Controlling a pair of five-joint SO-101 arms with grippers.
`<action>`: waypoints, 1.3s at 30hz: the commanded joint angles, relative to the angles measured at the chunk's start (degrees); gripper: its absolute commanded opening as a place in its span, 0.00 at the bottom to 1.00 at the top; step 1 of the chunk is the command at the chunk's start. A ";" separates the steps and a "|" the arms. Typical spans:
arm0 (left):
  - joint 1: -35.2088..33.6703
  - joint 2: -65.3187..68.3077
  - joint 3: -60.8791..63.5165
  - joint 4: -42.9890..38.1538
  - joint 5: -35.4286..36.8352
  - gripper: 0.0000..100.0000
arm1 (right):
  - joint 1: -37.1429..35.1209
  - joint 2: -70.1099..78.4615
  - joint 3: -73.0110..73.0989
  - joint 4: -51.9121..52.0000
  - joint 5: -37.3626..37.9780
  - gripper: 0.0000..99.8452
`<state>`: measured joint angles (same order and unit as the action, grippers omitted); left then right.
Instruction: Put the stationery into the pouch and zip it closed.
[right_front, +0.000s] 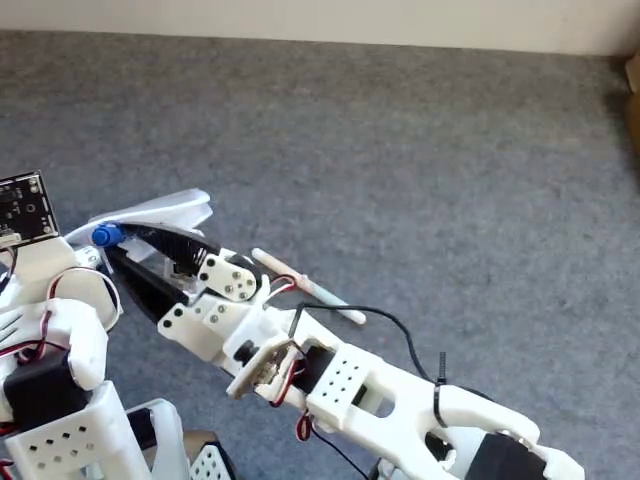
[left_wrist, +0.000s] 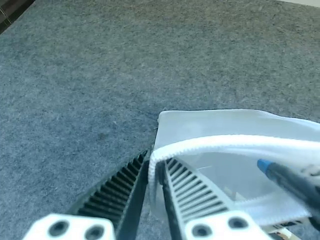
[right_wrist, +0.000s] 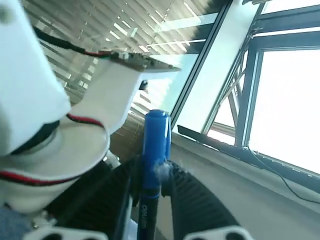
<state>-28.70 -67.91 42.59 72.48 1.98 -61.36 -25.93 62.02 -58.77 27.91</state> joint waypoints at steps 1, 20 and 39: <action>0.92 0.75 0.31 -0.97 0.53 0.01 | -0.57 -0.48 0.22 -1.45 3.16 0.01; 0.92 0.75 0.31 -0.97 0.53 0.01 | -0.66 -0.48 2.77 -1.19 3.43 0.12; 0.92 0.75 0.31 -0.97 0.53 0.01 | -3.47 -0.57 6.20 6.20 3.16 0.12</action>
<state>-28.62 -67.91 42.68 72.48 1.98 -64.44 -25.93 68.62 -55.87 30.64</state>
